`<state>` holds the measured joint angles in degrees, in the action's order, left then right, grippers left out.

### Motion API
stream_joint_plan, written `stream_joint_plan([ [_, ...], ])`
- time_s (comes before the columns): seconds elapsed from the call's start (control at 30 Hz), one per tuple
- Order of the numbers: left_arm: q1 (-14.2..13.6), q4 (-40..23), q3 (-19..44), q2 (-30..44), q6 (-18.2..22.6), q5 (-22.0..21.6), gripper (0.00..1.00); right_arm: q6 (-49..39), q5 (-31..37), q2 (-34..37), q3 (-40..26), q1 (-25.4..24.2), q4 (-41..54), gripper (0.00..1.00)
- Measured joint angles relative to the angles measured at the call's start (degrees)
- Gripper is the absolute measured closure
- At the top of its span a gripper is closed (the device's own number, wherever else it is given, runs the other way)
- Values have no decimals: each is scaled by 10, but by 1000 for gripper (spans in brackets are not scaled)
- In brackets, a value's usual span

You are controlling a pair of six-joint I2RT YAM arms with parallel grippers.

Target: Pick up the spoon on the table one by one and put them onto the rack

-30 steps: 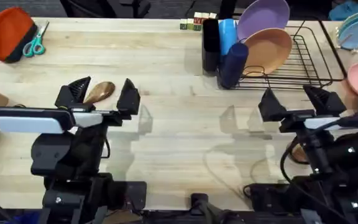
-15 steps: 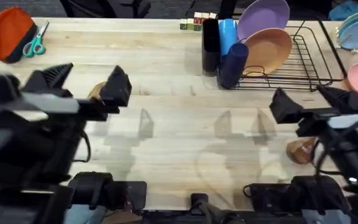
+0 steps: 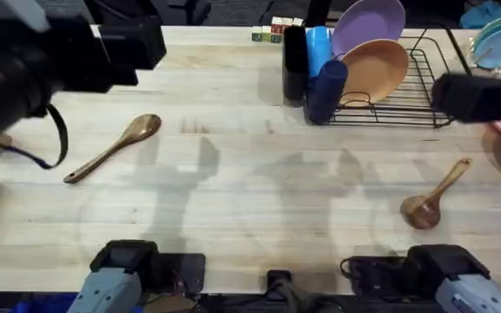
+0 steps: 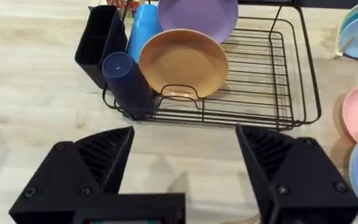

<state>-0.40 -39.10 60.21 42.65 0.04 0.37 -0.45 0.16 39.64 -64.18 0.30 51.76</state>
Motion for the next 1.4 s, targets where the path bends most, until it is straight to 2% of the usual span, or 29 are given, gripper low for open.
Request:
stream_joint_plan([
  [0.13, 0, -23, 29, 32, 4, 0, 8, 0, 0, 55, -70, 0, 45, 6],
  [0.23, 0, -29, 32, 45, 5, 0, 8, 0, -1, 80, -97, 0, 58, 6],
  [0.57, 0, -29, 32, 49, 7, 0, 7, -26, -11, 89, -101, 0, 85, 7],
  [0.83, 0, -29, 32, 49, 7, 0, 7, -189, -9, 89, -102, 0, 185, 5],
  [0.87, 0, -29, 32, 49, 6, 0, 7, -252, 17, 89, -102, 0, 207, 5],
  [1.0, 0, -29, 32, 49, 7, 0, 7, -306, 74, 89, -102, 0, 221, 5],
  [1.03, 0, -29, 32, 49, 6, 0, 7, -345, 124, 89, -102, 0, 238, 5],
  [1.13, 0, -29, 32, 49, 7, 0, 7, -394, 168, 89, -102, 0, 270, 5],
  [1.4, 0, -29, 32, 49, 7, 0, 8, -544, 213, 89, -102, 0, 370, 5],
])
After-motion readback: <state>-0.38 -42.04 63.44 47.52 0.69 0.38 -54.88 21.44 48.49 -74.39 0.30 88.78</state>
